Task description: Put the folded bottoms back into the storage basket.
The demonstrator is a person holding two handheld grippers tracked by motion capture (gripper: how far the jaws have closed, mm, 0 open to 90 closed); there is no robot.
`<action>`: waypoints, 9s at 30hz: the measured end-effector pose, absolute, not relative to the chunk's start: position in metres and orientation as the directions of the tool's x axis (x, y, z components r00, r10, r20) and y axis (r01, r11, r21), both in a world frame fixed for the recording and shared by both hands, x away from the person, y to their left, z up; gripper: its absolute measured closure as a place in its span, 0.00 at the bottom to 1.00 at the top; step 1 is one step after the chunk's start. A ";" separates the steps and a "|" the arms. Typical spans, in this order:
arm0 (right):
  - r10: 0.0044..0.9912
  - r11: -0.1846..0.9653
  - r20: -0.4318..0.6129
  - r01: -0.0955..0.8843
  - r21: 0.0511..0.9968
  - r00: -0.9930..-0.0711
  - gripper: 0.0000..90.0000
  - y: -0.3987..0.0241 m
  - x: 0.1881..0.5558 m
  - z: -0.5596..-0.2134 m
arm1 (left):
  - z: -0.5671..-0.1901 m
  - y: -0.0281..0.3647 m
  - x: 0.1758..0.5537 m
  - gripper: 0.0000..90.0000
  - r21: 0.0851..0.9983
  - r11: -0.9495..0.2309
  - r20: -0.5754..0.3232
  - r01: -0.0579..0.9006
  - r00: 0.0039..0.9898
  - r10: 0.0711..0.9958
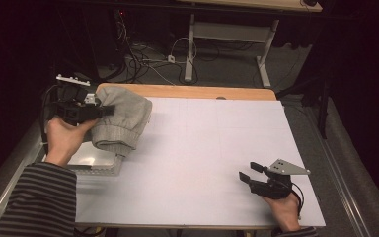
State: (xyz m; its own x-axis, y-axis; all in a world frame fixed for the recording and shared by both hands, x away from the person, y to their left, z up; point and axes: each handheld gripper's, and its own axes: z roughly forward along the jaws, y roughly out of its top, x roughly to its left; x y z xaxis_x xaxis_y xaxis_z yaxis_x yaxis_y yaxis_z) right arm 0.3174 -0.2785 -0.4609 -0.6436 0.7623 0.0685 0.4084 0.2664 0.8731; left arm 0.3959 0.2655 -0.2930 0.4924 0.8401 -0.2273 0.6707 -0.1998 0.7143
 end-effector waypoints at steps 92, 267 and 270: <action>0.763 0.272 0.066 0.411 0.870 -0.643 0.44 -0.279 0.315 -0.462 | -0.375 0.342 0.430 0.78 0.617 -0.025 -0.217 0.787 0.201 0.955; 0.774 0.257 0.057 0.396 0.882 -0.630 0.44 -0.283 0.311 -0.460 | -0.383 0.306 0.338 0.40 0.793 -0.111 -0.208 0.599 0.438 0.874; 0.775 0.255 0.059 0.397 0.881 -0.629 0.44 -0.283 0.311 -0.460 | -0.384 0.304 0.336 0.38 0.798 -0.113 -0.206 0.592 0.444 0.872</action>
